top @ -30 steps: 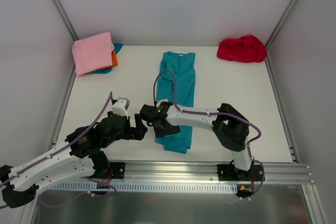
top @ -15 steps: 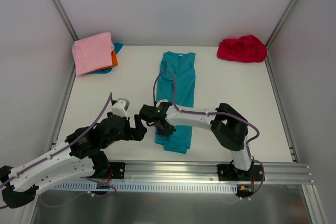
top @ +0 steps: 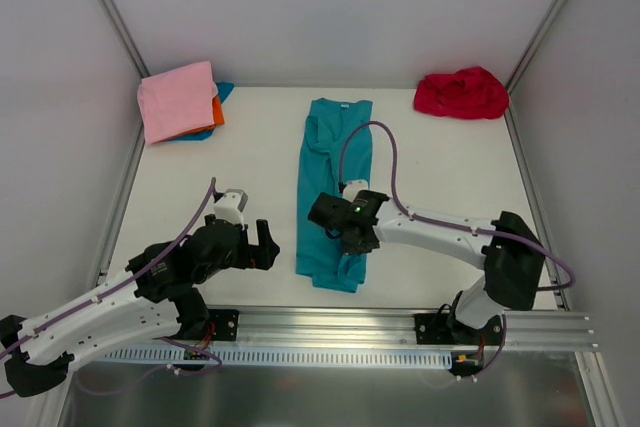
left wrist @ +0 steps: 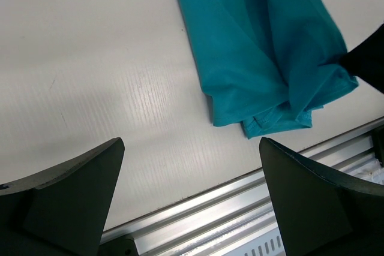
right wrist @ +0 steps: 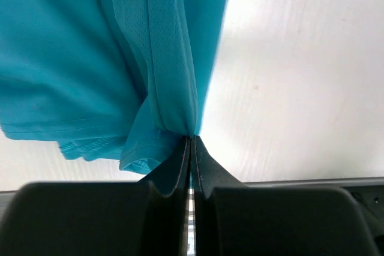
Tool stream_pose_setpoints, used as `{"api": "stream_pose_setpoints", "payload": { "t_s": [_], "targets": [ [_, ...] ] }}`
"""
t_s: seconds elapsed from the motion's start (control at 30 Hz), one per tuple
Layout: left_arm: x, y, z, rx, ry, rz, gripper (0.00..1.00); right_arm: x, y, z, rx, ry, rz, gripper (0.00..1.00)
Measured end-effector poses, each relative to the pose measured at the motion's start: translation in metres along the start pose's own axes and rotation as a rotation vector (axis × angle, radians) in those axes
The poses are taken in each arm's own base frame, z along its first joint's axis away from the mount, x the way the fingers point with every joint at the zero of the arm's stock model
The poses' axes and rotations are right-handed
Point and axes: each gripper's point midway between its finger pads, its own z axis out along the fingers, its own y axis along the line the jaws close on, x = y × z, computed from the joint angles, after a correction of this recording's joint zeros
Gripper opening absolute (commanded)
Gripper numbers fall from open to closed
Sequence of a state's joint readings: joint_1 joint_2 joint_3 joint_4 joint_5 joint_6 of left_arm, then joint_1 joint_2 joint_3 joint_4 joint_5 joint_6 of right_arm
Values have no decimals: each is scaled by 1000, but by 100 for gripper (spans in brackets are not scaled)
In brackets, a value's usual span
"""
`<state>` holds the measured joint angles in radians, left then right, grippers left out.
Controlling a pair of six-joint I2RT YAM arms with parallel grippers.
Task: Fold and stack the t-shirts
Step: Rotate the tshirt 90 degrees
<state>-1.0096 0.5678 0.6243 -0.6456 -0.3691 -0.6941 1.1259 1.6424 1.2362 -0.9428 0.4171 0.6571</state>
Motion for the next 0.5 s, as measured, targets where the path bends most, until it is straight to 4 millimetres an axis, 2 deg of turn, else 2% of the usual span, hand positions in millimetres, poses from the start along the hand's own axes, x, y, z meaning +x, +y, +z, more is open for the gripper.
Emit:
{"api": "stream_pose_setpoints", "payload": {
  "t_s": [0.2,0.3,0.5],
  "targets": [
    [2,1,3,-11,14,7,99,12,-36,-6,27,-15,43,0],
    [4,1,4,-18,22,11,99,21,-48,-6,44,-9,50,1],
    [5,1,6,-24,29,15,99,26,-69,-14,52,-35,86,1]
  ]
}}
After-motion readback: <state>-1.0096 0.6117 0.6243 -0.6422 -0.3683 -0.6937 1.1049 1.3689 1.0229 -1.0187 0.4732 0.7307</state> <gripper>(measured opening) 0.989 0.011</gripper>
